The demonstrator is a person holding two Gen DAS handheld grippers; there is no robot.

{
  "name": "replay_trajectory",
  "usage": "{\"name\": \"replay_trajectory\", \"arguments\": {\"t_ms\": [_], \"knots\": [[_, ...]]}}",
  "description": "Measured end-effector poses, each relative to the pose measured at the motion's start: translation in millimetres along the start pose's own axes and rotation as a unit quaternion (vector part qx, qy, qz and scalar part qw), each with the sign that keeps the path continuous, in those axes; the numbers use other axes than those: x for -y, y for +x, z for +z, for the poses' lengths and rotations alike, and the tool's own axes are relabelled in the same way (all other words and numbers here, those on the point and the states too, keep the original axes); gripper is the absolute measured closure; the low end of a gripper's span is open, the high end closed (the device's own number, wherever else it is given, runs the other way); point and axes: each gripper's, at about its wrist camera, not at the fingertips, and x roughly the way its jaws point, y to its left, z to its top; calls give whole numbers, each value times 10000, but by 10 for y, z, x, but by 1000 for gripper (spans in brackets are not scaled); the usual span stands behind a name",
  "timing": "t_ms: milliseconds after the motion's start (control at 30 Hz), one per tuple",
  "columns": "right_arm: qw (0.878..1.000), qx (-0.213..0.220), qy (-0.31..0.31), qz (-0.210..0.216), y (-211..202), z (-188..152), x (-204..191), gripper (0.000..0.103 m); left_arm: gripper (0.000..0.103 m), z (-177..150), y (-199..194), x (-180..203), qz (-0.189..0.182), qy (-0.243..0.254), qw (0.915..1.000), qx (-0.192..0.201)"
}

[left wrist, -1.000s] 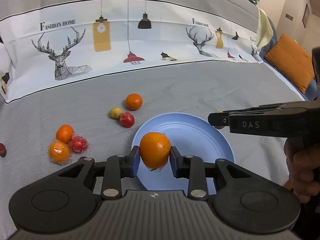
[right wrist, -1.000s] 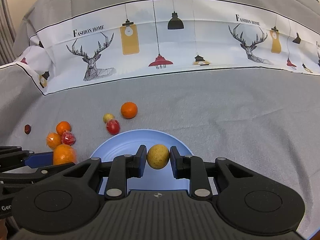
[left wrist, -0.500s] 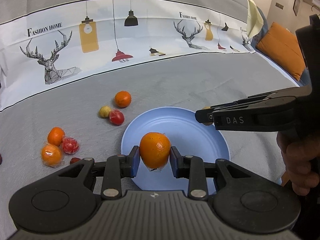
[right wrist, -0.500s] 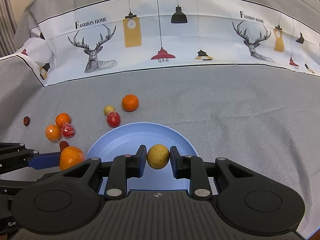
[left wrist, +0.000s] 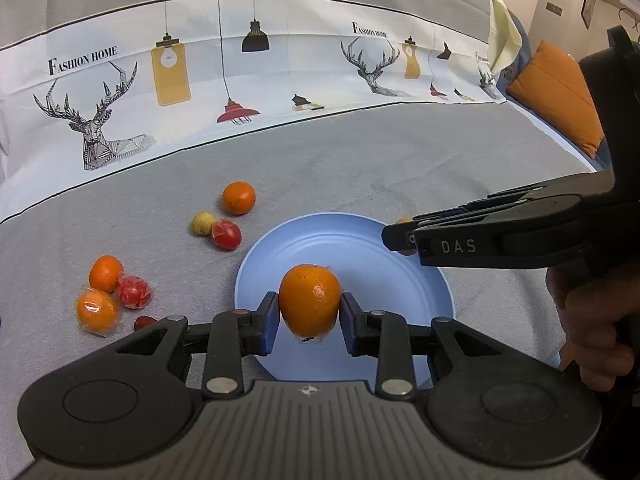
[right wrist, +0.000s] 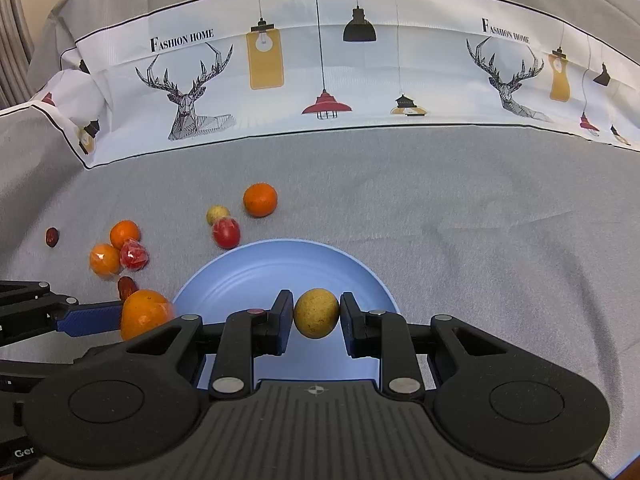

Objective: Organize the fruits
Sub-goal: 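Open the right tool over the plate while the left tool opens, releasing the orange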

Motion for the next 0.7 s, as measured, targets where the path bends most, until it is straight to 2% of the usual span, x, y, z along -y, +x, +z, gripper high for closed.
{"name": "replay_trajectory", "arguments": {"t_ms": [100,167,267,700], "knots": [[10000,-28,5,-26,4,3,-4,75,65,6,0,1,-5,6,10000,25],[10000,-16,28,-30,-2,4,1,65,65,11,-1,-11,-15,-14,10000,46],[10000,-16,27,-67,-2,3,5,57,65,8,-6,-24,2,-28,10000,57],[9999,-17,11,-119,3,6,9,54,65,1,-35,-10,45,-47,10000,68]]}}
